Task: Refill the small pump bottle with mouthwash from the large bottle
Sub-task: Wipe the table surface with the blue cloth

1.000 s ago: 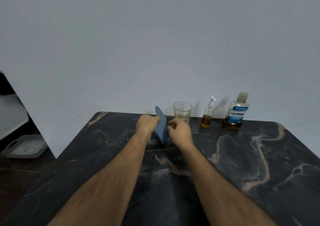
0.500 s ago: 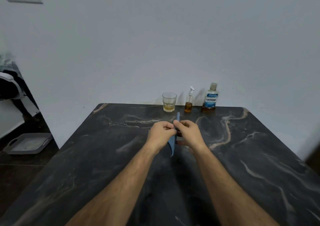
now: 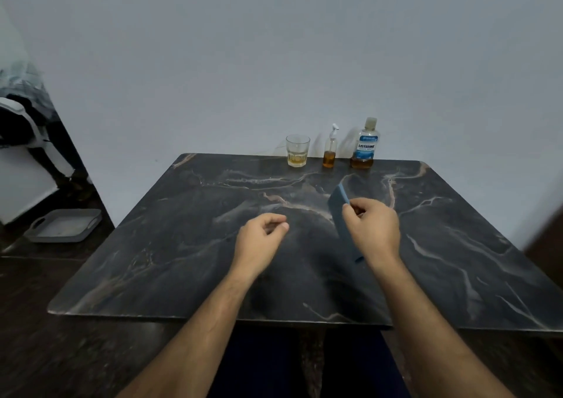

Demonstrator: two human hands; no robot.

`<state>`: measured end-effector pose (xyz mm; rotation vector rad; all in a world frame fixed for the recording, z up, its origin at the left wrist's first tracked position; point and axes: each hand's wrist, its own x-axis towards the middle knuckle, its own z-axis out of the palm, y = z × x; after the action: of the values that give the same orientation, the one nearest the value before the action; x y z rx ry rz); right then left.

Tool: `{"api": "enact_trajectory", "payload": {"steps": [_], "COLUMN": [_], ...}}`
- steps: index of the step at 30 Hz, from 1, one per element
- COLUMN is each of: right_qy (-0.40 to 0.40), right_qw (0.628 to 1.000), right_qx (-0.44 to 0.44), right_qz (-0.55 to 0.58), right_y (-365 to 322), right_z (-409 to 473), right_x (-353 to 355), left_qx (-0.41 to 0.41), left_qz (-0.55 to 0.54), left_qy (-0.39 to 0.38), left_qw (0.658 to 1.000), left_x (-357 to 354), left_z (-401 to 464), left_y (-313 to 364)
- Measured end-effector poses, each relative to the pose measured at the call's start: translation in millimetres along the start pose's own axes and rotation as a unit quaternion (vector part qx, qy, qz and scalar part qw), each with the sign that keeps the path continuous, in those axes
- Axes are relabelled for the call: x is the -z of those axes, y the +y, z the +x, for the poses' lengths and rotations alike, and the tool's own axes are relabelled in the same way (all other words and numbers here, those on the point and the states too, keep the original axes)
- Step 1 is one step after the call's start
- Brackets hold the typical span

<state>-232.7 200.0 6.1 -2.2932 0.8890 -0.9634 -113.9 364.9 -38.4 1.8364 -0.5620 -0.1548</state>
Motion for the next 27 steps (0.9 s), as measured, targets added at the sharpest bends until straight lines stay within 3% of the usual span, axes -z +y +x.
{"api": "enact_trajectory", "payload": {"steps": [6,11,14,16,19,27], "right_qy": [-0.035,-0.169,-0.219,-0.262,-0.368,-0.414], "right_qw": [0.982,0.958,0.945,0.937,0.885,0.846], "right_qx": [0.063,0.11,0.171,0.165,0.18,0.258], "right_qz": [-0.172,-0.204,-0.173,-0.163,-0.221,-0.215], "right_y": [1,12,25,31,27,-25], "right_z": [-17,-64,-78,-74,-70,-104], "right_x": [-4,-29,-41,-45,-52,-80], "left_qx": [-0.008,-0.008,-0.006,-0.004,-0.005,0.018], "left_qz": [0.128,0.179,0.188,0.192,0.2,0.216], "left_qy": [0.039,0.061,0.079,0.088,0.097,0.095], "left_qw": [0.991,0.982,0.979,0.977,0.975,0.972], "left_x": [39,70,86,92,97,95], "left_z": [-10,-26,-33,-35,-32,-25], "left_y": [-19,-35,-48,-55,-61,-77]}}
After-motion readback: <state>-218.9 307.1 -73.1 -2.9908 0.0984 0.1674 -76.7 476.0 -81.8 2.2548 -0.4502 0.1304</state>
